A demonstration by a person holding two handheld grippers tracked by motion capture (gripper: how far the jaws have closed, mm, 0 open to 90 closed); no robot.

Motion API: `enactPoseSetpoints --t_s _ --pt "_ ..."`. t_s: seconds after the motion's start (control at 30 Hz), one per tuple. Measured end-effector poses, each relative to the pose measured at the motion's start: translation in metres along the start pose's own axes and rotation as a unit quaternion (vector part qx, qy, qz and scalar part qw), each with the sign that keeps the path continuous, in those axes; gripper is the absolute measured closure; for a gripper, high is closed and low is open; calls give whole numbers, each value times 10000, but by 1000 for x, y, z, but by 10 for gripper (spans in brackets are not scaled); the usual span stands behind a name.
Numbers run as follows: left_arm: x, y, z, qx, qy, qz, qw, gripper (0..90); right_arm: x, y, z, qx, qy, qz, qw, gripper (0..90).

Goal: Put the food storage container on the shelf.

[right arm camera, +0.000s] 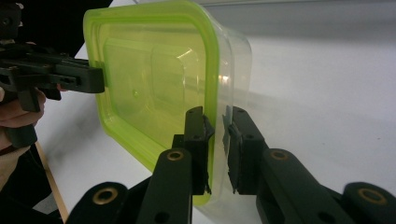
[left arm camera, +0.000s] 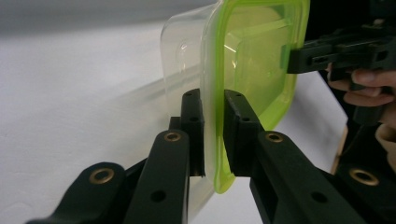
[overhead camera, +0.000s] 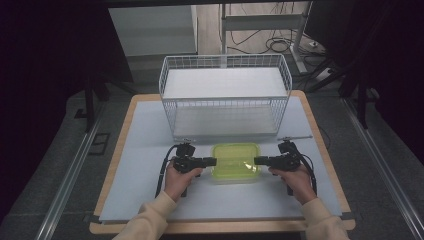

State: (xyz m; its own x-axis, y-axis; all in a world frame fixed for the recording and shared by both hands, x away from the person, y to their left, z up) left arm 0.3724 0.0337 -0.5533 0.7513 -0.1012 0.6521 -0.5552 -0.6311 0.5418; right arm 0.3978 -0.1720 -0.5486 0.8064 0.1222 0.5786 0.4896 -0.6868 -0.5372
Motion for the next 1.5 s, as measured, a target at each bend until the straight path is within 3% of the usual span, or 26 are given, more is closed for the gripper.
enactPoseSetpoints --t_s 0.63,0.83,1.13,1.5 --pt "5 12 -20 -70 269 206 9994 799 9 -25 -18 73 437 -339 9984 799" --pt "9 17 -31 -207 422 150 9988 804 13 -37 -24 96 571 -497 9971 799" --pt "14 23 -41 -65 483 417 9979 802 17 -46 -29 213 686 -535 9960 797" --pt "20 26 -55 -102 579 469 9972 803 23 -62 -35 249 850 -699 9936 794"
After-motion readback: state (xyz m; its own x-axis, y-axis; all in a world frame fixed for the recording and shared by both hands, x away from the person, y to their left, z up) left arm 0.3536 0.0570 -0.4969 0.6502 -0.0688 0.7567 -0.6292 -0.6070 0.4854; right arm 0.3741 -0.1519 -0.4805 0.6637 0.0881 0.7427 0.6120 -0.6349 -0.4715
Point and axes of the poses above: each handheld gripper's, and its own axes: z roughly forward along the jaws, x roughly out of its top, y roughly to its right, the point moved 9 cm from there along z, roughly forward along the jaws, and after that the axes turned 3 degrees about z, right-handed, at the moved point
